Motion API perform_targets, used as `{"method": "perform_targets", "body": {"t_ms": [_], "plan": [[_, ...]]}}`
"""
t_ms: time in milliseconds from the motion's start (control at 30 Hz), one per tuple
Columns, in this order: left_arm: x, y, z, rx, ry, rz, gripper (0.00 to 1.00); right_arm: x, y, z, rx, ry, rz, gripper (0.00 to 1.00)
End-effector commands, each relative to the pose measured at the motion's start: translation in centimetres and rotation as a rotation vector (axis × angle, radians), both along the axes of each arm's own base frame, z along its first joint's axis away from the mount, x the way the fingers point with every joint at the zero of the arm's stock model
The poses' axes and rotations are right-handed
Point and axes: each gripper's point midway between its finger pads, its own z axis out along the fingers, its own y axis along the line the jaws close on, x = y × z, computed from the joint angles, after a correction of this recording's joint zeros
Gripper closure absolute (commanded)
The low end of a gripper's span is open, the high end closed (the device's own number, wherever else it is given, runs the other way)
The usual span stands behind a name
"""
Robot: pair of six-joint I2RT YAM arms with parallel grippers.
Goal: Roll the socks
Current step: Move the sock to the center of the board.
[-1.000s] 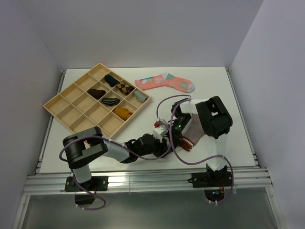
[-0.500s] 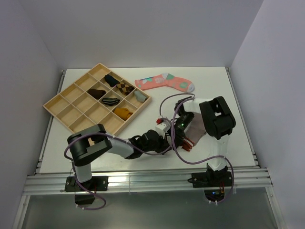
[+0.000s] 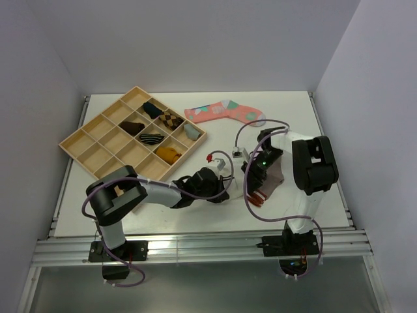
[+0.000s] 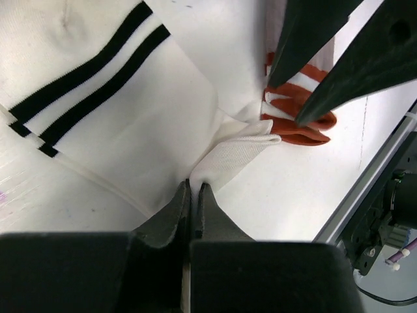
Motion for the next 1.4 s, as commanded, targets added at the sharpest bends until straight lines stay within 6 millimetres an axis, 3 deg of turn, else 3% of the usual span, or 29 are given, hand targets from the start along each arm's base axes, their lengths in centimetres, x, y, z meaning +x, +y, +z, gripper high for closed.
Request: {"method": "perform_targets", "body": {"t_ms": [0, 300, 467, 767, 967, 1000, 1033, 1133, 1367], "plan": [[-1.4, 3.8, -3.5, 0.182, 0.104, 0.023, 1.0, 0.4, -2.0, -0.9, -0.058, -0.022, -0.025, 0.58], [-3.5, 5.0, -2.9, 0.147, 0.248, -0.028, 1.0, 1.3, -6.0, -3.5, -0.222, -0.107, -0.096, 0.59], [-5.0, 5.5, -2.4, 0.095, 0.341, -0.077, 1.0, 3.0, -7.9, -2.7, -0.239, -0.195, -0.158, 0.59], [-6.8, 6.3, -2.4, -0.036, 0.532, -0.133, 1.0, 5.7, -4.8, 4.7, -0.054, -0.529, -0.154, 0.59], [-6.9, 6.0, -2.0, -0.062, 0.623, -0.14, 1.0, 4.1, -0.2, 8.2, 0.072, -0.778, -0.028, 0.56], [-6.9, 5.9, -1.9, -0.068, 0.641, -0.135, 1.0, 3.0, 1.3, 7.8, 0.101, -0.797, 0.029, 0.54], [-6.8, 5.9, -1.8, -0.071, 0.658, -0.131, 1.0, 2.3, 2.0, 8.3, 0.12, -0.83, 0.058, 0.53], [-6.5, 5.8, -1.8, -0.063, 0.684, -0.122, 1.0, -0.3, 4.4, 7.1, 0.149, -0.84, 0.186, 0.53], [-5.8, 5.4, -1.8, -0.035, 0.702, -0.106, 1.0, -5.0, 7.3, 4.0, 0.168, -0.761, 0.389, 0.56]]}}
